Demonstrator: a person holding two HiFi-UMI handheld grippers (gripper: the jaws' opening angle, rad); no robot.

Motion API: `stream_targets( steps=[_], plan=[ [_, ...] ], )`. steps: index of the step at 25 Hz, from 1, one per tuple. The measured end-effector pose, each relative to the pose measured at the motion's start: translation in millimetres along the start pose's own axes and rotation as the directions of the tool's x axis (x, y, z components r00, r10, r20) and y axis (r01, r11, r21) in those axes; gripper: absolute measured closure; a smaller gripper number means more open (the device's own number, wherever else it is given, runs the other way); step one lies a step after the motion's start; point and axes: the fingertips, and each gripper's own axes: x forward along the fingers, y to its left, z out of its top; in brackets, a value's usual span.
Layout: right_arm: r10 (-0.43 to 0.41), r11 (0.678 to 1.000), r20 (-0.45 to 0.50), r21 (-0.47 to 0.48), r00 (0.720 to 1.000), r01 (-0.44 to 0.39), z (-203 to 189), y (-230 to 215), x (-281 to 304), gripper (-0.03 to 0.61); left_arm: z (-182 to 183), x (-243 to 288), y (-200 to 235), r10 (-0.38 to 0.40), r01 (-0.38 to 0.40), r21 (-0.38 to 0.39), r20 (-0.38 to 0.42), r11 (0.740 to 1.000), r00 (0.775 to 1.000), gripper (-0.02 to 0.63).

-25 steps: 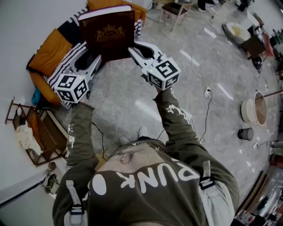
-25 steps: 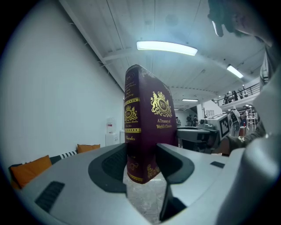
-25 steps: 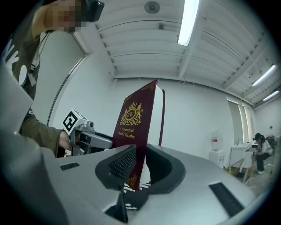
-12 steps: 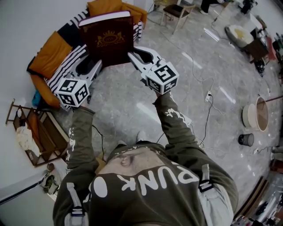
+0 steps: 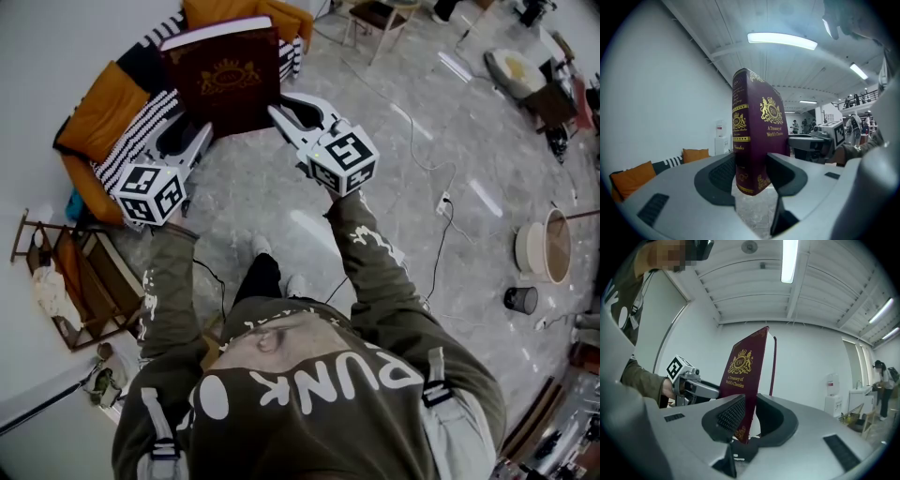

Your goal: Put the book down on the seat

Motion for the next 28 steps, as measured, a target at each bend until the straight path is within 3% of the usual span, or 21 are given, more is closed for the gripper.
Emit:
stream_targets(
  steps=[8, 20, 28],
  plan=[
    [-0.015, 1.0, -0.023, 0.017, 1.0, 0.015, -22, -62, 51, 0.499, -5, 67, 53, -0.016, 0.016, -0.016, -0.009, 1.0, 1.0, 0.423],
    [-0.043, 0.999, -0.058, 0.023, 0.997, 0.044, -51, -171, 181, 0.499, -9, 181, 182, -0.049, 0.048, -0.067, -0.013, 0.997, 0.999, 0.423],
    [-0.035, 0.999, -0.064, 0.032, 0.997, 0.037, -64, -227, 243, 0.499, -9, 240, 243, -0.043, 0.04, -0.082, -0.028, 0.996, 0.999, 0.423]
  ],
)
